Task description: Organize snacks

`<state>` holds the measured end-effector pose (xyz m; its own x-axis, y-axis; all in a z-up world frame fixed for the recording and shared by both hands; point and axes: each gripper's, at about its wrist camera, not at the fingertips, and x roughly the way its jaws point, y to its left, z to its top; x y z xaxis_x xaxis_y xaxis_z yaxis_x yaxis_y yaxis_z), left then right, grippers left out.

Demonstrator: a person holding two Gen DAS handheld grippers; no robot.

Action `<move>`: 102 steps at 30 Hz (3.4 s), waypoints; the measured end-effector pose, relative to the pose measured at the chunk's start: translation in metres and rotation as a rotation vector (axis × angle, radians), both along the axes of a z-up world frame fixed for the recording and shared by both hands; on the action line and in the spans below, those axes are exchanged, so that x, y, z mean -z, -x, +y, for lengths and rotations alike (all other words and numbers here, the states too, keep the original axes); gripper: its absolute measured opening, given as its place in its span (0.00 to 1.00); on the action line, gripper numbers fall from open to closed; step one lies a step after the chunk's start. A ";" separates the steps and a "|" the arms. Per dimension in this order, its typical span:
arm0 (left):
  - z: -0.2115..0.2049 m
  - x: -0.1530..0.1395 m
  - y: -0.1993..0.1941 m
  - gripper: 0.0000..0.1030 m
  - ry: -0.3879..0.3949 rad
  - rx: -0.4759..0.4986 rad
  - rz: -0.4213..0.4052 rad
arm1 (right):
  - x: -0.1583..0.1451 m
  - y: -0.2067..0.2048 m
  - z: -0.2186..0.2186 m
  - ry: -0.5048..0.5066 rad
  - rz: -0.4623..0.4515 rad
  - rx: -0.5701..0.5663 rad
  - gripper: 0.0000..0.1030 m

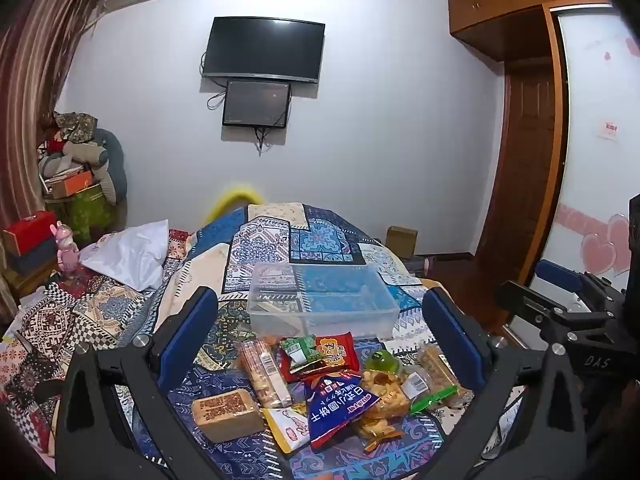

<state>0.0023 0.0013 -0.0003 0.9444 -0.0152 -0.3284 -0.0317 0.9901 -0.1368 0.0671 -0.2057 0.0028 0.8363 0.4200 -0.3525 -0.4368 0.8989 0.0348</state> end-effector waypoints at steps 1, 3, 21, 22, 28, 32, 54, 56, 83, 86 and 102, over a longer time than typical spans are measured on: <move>0.001 0.000 -0.001 1.00 0.003 0.001 0.005 | 0.000 0.000 0.000 0.003 0.002 0.000 1.00; 0.001 0.000 -0.002 1.00 -0.013 -0.008 -0.001 | 0.000 0.000 -0.001 0.001 0.003 0.000 1.00; -0.009 0.004 -0.001 1.00 -0.033 0.025 -0.011 | 0.002 0.001 -0.005 -0.019 0.016 0.001 1.00; -0.009 0.005 -0.001 1.00 -0.034 0.026 -0.010 | 0.003 0.000 -0.005 -0.020 0.016 0.001 1.00; -0.009 0.006 -0.002 1.00 -0.036 0.024 -0.011 | 0.002 0.001 -0.005 -0.021 0.016 0.002 1.00; -0.010 0.006 -0.002 1.00 -0.046 0.018 -0.013 | 0.004 0.001 -0.004 -0.022 0.016 -0.001 1.00; -0.007 0.006 0.000 1.00 -0.037 0.010 -0.022 | 0.001 0.003 -0.002 -0.024 0.011 -0.009 1.00; -0.007 0.006 0.000 1.00 -0.037 0.010 -0.022 | 0.000 0.004 -0.002 -0.024 0.010 -0.009 1.00; -0.004 0.009 -0.002 1.00 -0.024 0.011 -0.017 | 0.000 0.004 0.001 -0.030 0.019 -0.021 1.00; -0.003 0.011 -0.003 1.00 -0.021 0.018 -0.012 | 0.001 0.001 0.000 -0.035 0.029 -0.028 1.00; 0.034 0.059 -0.033 0.81 -0.025 -0.029 0.183 | 0.039 -0.037 -0.022 0.003 0.199 -0.006 1.00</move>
<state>0.0351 0.0354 -0.0595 0.8688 0.0213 -0.4947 -0.0823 0.9914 -0.1018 0.1042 -0.2272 -0.0364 0.7478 0.4230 -0.5118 -0.4265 0.8967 0.1179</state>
